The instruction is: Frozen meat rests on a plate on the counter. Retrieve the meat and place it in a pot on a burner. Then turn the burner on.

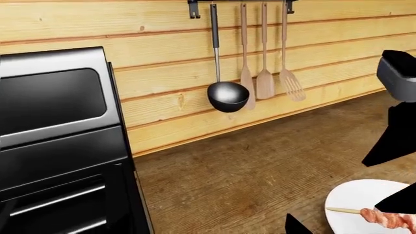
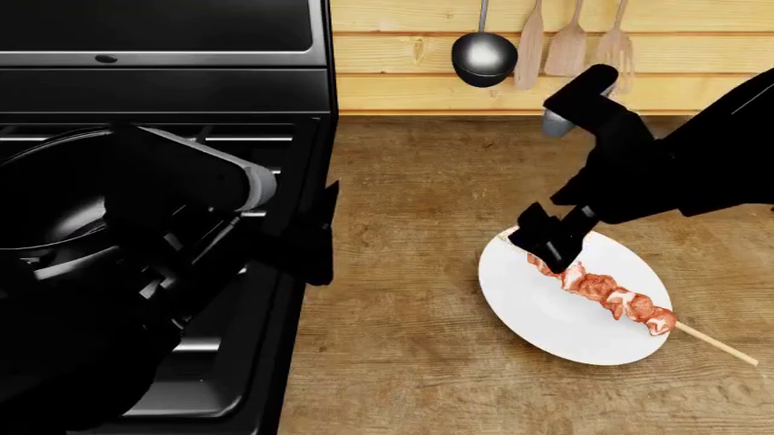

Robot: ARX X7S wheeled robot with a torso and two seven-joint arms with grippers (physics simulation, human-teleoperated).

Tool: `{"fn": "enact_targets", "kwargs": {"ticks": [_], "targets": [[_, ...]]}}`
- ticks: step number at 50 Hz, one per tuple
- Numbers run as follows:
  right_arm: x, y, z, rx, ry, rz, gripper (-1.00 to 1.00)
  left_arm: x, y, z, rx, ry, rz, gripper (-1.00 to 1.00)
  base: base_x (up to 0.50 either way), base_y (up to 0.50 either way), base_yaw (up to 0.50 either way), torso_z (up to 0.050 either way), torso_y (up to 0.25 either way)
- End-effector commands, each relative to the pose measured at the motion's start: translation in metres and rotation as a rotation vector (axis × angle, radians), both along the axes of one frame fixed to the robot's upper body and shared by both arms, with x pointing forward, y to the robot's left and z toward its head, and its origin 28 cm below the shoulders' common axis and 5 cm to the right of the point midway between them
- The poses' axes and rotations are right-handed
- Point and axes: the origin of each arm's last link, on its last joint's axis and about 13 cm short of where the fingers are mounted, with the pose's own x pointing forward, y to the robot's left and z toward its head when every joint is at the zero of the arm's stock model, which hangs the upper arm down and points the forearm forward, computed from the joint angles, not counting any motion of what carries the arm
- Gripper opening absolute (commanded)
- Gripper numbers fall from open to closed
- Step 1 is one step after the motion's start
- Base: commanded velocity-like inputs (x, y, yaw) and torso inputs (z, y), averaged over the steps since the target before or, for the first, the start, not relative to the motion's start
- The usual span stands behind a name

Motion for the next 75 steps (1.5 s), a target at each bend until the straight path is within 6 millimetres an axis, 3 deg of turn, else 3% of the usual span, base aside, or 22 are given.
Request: {"fn": "enact_targets", "kwargs": {"ticks": [1, 29, 73, 74, 75], "targets": [[0.003, -0.005, -0.017, -0.028, 0.045, -0.034, 1.00, 0.001, 0.000, -0.003, 0.006, 0.013, 0.006, 1.00, 0.00, 0.00, 0.00, 0.000, 0.000], [0.016, 0.002, -0.030, -0.067, 0.091, -0.017, 1.00, 0.005, 0.003, -0.005, -0.010, 0.012, 0.018, 1.00, 0.00, 0.00, 0.00, 0.000, 0.000], [0.013, 0.000, -0.049, -0.119, 0.155, -0.031, 1.00, 0.003, 0.003, -0.002, -0.039, 0.009, -0.001, 1.00, 0.00, 0.00, 0.00, 0.000, 0.000], [0.013, 0.000, -0.049, -0.119, 0.154, -0.031, -1.00, 0.003, 0.003, -0.002, -0.039, 0.010, 0.000, 1.00, 0.00, 0.00, 0.00, 0.000, 0.000], [0.013, 0.000, -0.048, -0.119, 0.154, -0.031, -1.00, 0.003, 0.003, -0.002, -0.039, 0.011, 0.000, 1.00, 0.00, 0.00, 0.00, 0.000, 0.000]]}}
